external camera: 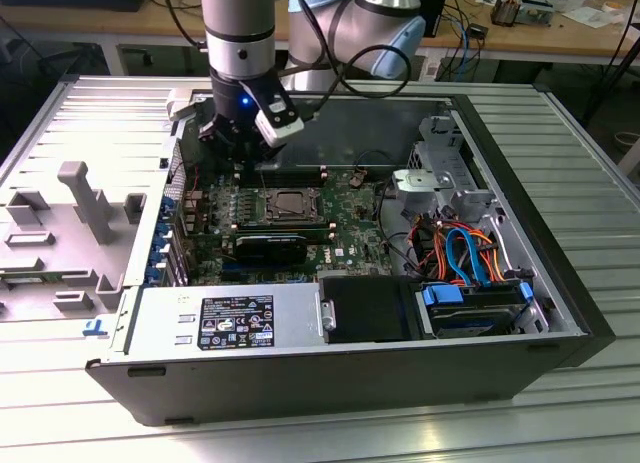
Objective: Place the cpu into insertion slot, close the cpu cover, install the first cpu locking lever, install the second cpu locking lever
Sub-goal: 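Install the first cpu locking lever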
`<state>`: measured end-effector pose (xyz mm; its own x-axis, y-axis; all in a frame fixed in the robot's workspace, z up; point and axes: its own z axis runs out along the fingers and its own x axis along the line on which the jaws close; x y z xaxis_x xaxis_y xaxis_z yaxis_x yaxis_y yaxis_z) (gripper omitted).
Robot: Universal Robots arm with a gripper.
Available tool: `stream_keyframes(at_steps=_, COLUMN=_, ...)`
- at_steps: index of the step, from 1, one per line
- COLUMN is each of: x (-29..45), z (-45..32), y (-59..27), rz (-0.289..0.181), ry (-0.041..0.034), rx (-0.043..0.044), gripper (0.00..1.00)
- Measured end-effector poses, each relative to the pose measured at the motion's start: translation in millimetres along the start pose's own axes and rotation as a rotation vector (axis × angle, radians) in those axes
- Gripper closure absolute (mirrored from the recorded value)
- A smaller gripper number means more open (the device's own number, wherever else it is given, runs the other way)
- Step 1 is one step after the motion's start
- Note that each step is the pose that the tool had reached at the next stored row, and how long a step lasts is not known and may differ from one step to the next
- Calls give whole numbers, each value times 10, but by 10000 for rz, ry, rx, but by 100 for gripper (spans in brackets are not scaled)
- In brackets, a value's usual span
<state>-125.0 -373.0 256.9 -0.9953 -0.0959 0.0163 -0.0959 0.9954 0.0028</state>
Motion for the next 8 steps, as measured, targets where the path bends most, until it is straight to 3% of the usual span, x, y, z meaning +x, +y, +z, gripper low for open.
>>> stream_keyframes(at_steps=8, x=18, z=1, y=203, rz=0, ry=-4, rx=0, gripper=89)
